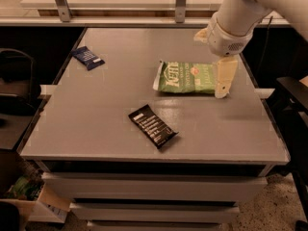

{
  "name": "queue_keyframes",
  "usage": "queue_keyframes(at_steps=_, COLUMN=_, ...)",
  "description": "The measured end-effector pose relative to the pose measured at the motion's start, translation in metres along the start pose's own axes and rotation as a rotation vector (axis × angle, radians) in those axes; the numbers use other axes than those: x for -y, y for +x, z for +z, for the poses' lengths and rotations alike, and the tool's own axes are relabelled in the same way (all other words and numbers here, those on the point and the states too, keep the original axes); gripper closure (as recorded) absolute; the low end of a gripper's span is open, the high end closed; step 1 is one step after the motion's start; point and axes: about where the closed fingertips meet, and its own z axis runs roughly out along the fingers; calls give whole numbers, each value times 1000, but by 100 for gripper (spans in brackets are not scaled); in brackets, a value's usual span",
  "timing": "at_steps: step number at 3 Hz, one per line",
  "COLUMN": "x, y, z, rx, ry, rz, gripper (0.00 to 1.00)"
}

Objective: Move green jalapeno chip bag near rxbar blueberry

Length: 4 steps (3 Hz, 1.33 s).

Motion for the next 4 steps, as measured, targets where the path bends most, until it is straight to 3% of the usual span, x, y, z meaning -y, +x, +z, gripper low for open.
queue_keyframes(at_steps=1, x=11, y=-6, z=33, rx=0, ry=-31, rz=-64, gripper=0)
queue_keyframes(at_steps=3, x=20, y=-14, z=69, rx=6, ry=-76, rz=-114, gripper=41)
queue_keyframes(at_steps=4, x=22, y=-13, z=68, rx=5, ry=-76, rz=-113, gripper=64)
